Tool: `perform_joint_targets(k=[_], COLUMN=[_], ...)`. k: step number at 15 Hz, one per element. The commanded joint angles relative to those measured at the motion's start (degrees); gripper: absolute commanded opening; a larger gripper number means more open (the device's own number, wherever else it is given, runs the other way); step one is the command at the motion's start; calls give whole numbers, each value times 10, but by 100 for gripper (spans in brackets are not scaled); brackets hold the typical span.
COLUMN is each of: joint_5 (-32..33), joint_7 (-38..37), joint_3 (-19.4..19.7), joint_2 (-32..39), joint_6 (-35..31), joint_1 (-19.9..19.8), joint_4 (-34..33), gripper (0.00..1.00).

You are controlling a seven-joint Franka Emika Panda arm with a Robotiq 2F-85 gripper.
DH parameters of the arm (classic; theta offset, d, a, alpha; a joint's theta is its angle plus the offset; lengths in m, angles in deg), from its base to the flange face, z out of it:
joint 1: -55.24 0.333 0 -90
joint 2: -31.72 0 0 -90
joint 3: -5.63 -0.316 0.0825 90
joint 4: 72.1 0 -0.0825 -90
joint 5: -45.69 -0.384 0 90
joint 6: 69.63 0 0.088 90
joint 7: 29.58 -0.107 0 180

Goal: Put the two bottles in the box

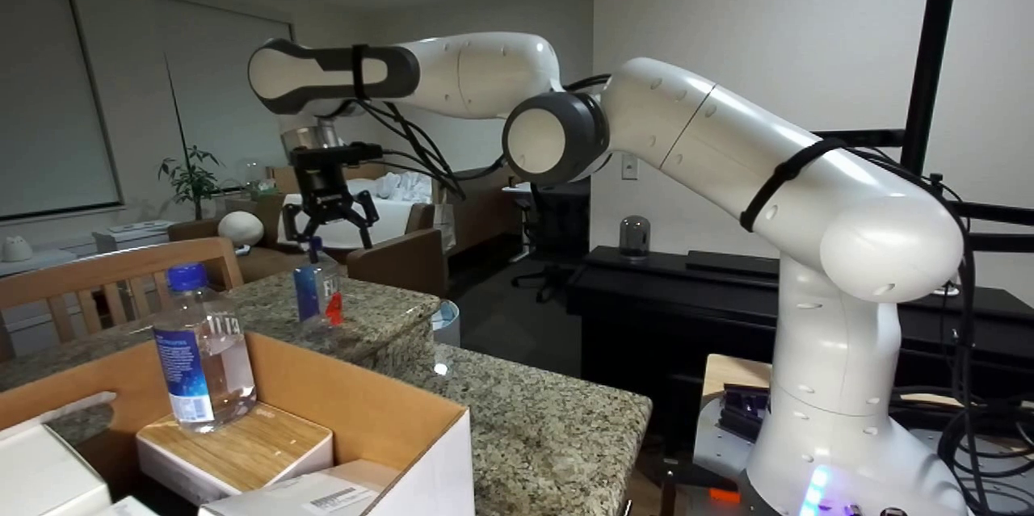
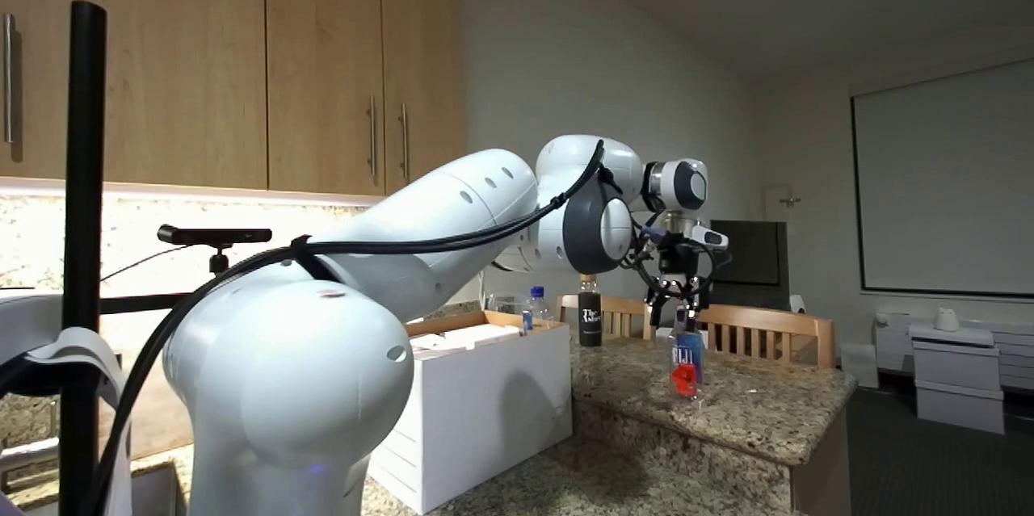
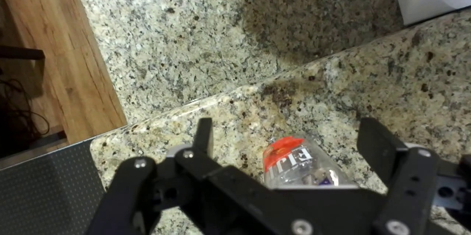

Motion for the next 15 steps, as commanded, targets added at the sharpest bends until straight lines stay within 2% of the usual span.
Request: perform_joint_targets(k=[1, 2, 3, 5, 6, 10, 11, 12, 15], joint_5=[-28, -33, -43, -43, -33, -25, -25, -24, -19], joint_7=[12, 6, 6, -3, -8, -20, -22, -24, -31], joint_3=[-21, -25, -15, -12, -16, -9, -8, -7, -1], joint_2=[12, 15, 46, 57, 31, 39, 39, 39, 39], joint_6=[-15, -32, -21, -44, -85, -147, -157, -166, -184], joint_1=[-16, -17, -12, -8, -8, -1, -1, 0, 3], joint_4=[-29, -33, -91, -106, -55, -53, -52, -52, -50], gripper=[100, 100, 100, 100, 100, 100, 75, 74, 53])
